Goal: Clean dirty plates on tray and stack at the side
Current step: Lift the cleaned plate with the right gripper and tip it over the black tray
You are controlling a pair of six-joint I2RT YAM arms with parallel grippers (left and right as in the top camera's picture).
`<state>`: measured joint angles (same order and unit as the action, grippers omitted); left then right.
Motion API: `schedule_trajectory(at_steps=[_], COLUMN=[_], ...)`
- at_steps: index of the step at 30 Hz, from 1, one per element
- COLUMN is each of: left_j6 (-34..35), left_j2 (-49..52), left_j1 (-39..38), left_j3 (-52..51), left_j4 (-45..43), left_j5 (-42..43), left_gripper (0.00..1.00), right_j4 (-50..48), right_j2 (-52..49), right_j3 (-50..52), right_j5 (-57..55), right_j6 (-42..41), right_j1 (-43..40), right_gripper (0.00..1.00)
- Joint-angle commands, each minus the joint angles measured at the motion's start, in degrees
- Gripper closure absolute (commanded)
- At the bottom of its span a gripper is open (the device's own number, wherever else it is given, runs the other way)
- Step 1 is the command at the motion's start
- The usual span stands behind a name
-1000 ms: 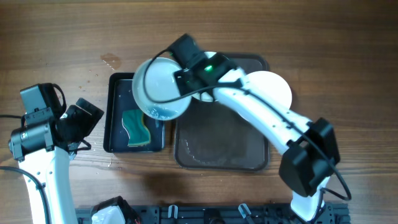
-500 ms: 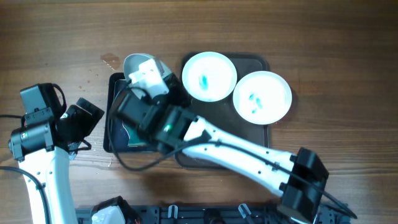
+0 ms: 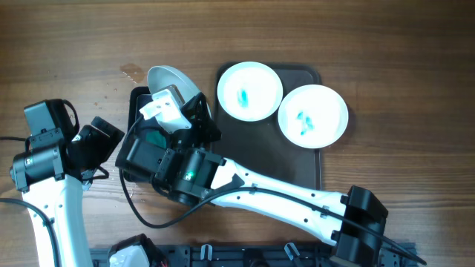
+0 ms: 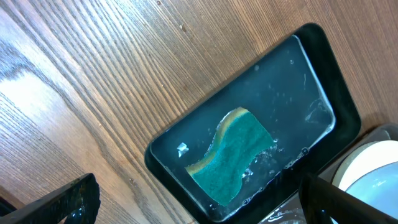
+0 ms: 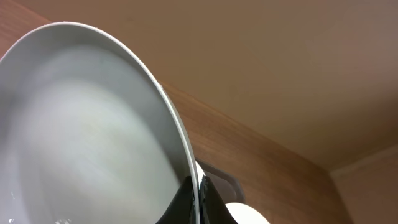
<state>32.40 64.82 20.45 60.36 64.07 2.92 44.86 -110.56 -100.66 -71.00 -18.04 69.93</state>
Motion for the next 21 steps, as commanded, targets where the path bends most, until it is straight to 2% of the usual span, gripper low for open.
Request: schedule_trajectory(at_steps=[1,13,15,17,21], left_j6=[0.15,0.15,0.15,0.15,0.15], left_j2=[-0.63,-0.63,-0.63,-0.63,-0.63], left_j1=[0.46,0.46,0.46,0.46,0.46], left_j3=[0.90,0.90,0.90,0.90,0.90], left_j4=[-0.13,-0.13,-0.13,-0.13,-0.13], left_j5=[0.48,0.48,0.48,0.48,0.48], left_gripper=[0.00,0.00,0.00,0.00,0.00], right_j4=[-0.68,-1.57,-1.53,-0.55,1.99], right_j2=[1.73,1.73,1.73,1.70,2.01], right_j3=[-1.88,-1.88,-1.86,-1.86,-1.86], right_j5=[-2.38,-2.29,0.72,14.23,56.08], right_j6=[0.09,-0.17,-1.27,-4.76,-11.91], right_j1=[0.02,-0.39,-1.73,-5.31,-19.28], right_gripper=[0.96,0.95,0.96,0.96,0.96])
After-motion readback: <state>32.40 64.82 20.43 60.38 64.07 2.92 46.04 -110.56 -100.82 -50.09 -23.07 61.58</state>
